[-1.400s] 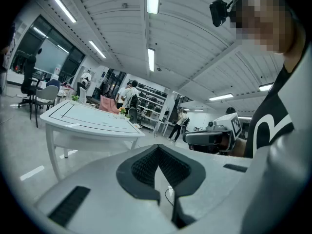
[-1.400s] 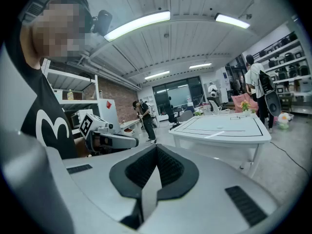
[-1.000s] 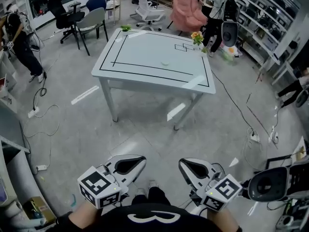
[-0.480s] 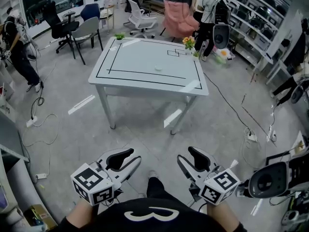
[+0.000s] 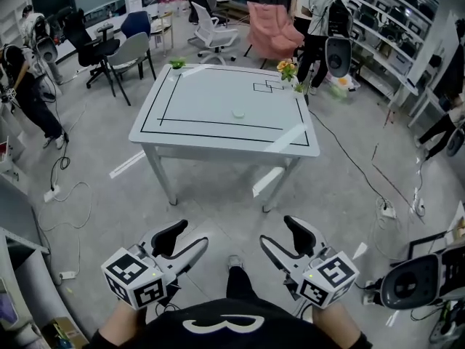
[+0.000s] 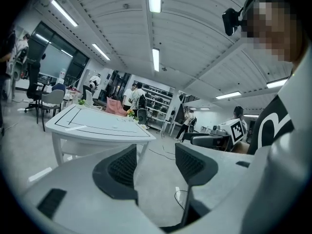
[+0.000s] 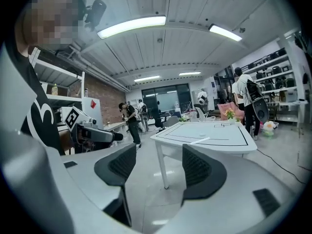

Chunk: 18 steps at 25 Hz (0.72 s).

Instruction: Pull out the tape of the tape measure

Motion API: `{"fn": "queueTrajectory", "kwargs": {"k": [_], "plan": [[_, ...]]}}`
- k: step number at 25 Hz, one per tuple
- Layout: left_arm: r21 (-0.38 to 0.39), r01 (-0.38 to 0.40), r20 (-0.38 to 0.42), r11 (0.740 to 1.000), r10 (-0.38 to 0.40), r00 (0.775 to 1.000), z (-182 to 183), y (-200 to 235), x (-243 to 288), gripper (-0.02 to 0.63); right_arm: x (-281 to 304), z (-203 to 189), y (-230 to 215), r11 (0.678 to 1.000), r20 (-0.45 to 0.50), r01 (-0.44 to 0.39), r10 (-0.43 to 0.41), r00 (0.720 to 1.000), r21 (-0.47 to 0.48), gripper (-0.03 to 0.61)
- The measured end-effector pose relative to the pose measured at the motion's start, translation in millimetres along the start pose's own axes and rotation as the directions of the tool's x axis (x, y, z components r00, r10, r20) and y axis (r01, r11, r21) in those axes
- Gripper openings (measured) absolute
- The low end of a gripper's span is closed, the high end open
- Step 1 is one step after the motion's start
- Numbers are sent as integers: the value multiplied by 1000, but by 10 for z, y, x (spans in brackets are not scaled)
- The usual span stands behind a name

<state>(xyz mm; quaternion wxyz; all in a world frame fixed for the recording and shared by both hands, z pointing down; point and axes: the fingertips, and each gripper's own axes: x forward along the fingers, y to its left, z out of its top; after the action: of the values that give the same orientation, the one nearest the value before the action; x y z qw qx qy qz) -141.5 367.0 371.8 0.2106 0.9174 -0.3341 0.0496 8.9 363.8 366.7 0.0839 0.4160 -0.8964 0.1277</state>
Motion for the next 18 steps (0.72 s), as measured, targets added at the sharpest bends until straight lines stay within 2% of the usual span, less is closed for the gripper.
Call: {"fn": "queueTrajectory", "kwargs": {"k": [6, 18], "plan": [[-22, -52, -1, 998, 52, 999, 271, 436, 580, 263, 406, 175, -655, 1000, -7, -6, 6, 1000, 15, 285], [-18, -60, -67, 998, 59, 996, 668, 990, 1961, 267, 1149, 391, -2028, 996, -60, -63, 67, 996, 60, 285]]}}
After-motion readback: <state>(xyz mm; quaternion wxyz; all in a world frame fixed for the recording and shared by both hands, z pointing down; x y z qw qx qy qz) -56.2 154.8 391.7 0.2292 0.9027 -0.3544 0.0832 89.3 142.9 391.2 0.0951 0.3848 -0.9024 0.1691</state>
